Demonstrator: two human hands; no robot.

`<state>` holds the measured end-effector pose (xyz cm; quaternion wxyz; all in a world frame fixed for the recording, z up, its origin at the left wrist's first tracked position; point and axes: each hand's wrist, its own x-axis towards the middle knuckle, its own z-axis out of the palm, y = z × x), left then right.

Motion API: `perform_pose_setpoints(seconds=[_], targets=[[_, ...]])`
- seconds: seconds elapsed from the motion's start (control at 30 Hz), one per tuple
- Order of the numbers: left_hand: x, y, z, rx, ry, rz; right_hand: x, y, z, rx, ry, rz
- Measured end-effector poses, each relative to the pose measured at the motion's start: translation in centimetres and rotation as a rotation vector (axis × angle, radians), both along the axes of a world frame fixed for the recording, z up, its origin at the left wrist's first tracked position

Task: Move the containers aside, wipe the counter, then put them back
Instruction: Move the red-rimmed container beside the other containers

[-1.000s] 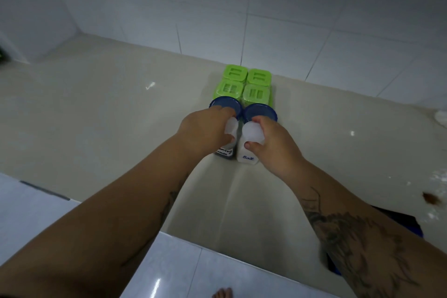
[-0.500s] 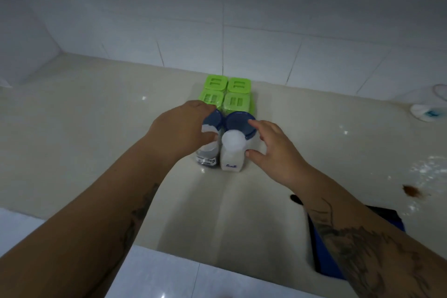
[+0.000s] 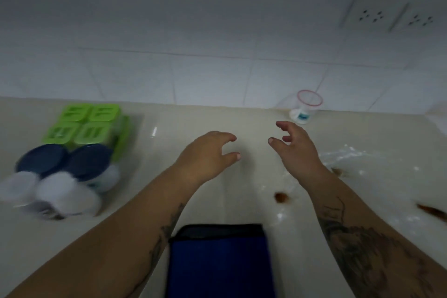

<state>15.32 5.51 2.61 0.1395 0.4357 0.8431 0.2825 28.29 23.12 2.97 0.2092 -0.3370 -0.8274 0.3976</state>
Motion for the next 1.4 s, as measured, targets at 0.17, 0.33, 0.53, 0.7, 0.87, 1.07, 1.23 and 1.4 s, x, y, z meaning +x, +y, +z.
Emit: perform_pose_setpoints(seconds=[0.17,0.33,0.53,0.7,0.87,1.07,1.23,1.4], targets=[[2.4,12.9,-6.7,0.093,-0.011,0.151,0.9,12.4,-2.8,0.03,-0.012,-0.1],[2.1,19.4,-11.4,0.069,0.149,0.241,-1.9,20.0,-5.7,0.135,-0.021,-0.08],[-0.3,22.4,-12.9,0.028,0.264,0.283,-6.5,24.3,-8.7,0.134,0.038,-0.08],[-0.7,22.7,-13.7,0.016,0.306,0.301,-7.9,24.2,-10.5,0.141,0.208,-0.189],[-0.8,22.6,-13.8,0.024,0.295,0.271,-7.6,23.2,-9.9,0.089,0.22,-0.217],[0.1,21.2,-12.2,0.198,0.042,0.33,-3.6,18.2,-6.3,0.02,0.246,-0.175],[1.3,13.4,-8.1,0.37,-0.063,0.374,0.2,10.7,-1.9,-0.028,0.254,-0.033],[3.9,-3.7,-5.6,0.406,-0.063,0.457,1.4,-2.7,-0.1,-0.171,0.282,0.165]])
